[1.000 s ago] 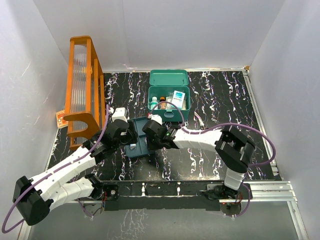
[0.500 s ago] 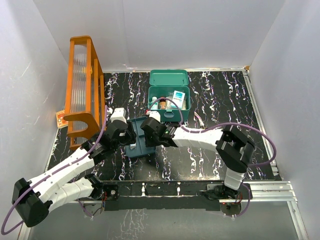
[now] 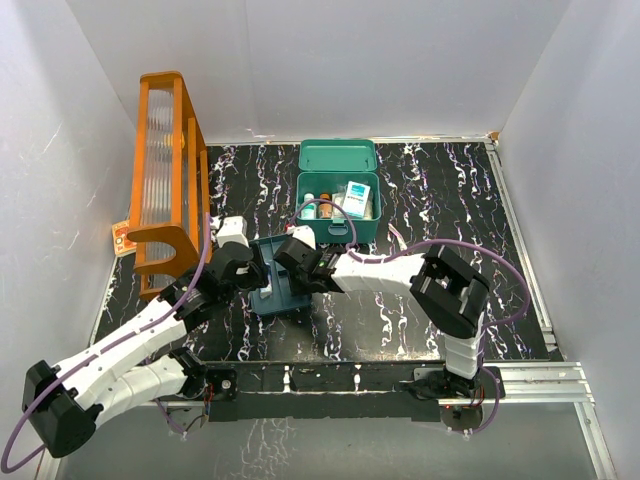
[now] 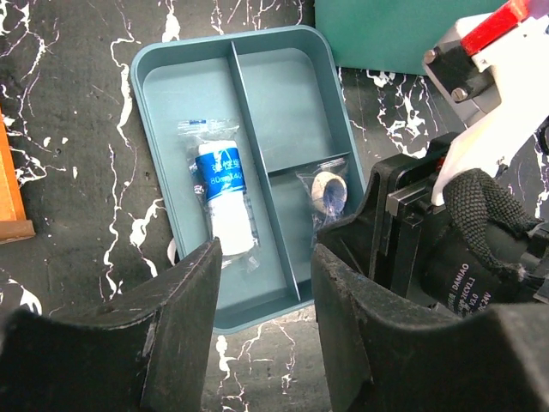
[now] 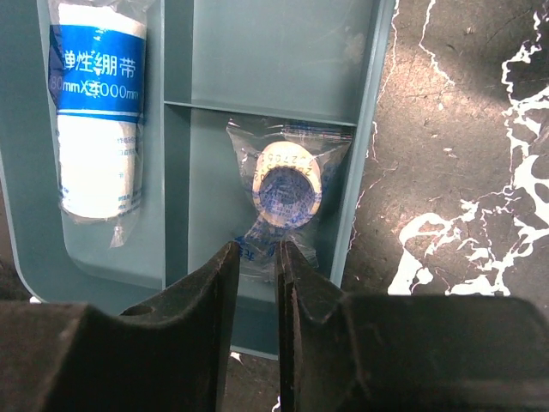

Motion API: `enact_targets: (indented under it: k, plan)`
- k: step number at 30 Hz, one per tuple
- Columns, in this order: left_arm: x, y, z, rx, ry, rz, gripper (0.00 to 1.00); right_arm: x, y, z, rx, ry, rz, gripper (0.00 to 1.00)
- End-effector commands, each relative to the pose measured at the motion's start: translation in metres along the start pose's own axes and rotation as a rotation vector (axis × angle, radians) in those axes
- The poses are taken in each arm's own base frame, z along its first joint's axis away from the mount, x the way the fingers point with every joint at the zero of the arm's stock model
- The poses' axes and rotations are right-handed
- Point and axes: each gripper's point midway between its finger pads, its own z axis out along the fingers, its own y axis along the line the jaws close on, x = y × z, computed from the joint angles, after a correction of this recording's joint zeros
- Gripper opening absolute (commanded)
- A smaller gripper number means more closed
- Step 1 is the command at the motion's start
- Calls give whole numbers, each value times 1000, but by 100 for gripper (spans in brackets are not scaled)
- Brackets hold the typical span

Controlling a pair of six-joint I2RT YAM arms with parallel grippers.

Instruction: Organize the medicine kit

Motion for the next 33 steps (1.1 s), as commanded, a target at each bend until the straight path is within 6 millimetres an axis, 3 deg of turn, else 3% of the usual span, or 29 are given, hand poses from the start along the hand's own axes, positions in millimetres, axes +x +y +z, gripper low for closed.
enact_targets:
  k: [1, 6, 9, 15, 20, 25, 33]
  plan:
    - [-3, 10, -5, -39, -32, -15, 45, -3, -5, 5, 42, -8, -8, 21]
    - [-6, 15, -7, -61, -47, -20, 46, 4, -1, 14, 32, 34, 2, 21]
    - [-7, 16, -8, -64, -50, -24, 46, -3, 6, 8, 14, 30, 15, 23]
    - [-8, 16, -10, -62, -57, -31, 47, -46, 27, -34, -79, -92, 37, 34]
    - [-10, 17, -11, -65, -64, -34, 48, -72, 22, -68, -91, -196, 72, 45]
    - [-9, 17, -11, -64, -59, -32, 49, -75, -19, -85, -13, -263, 149, 47]
    - [-11, 15, -11, -54, -63, -30, 50, -61, -137, -112, 168, -363, 365, 45]
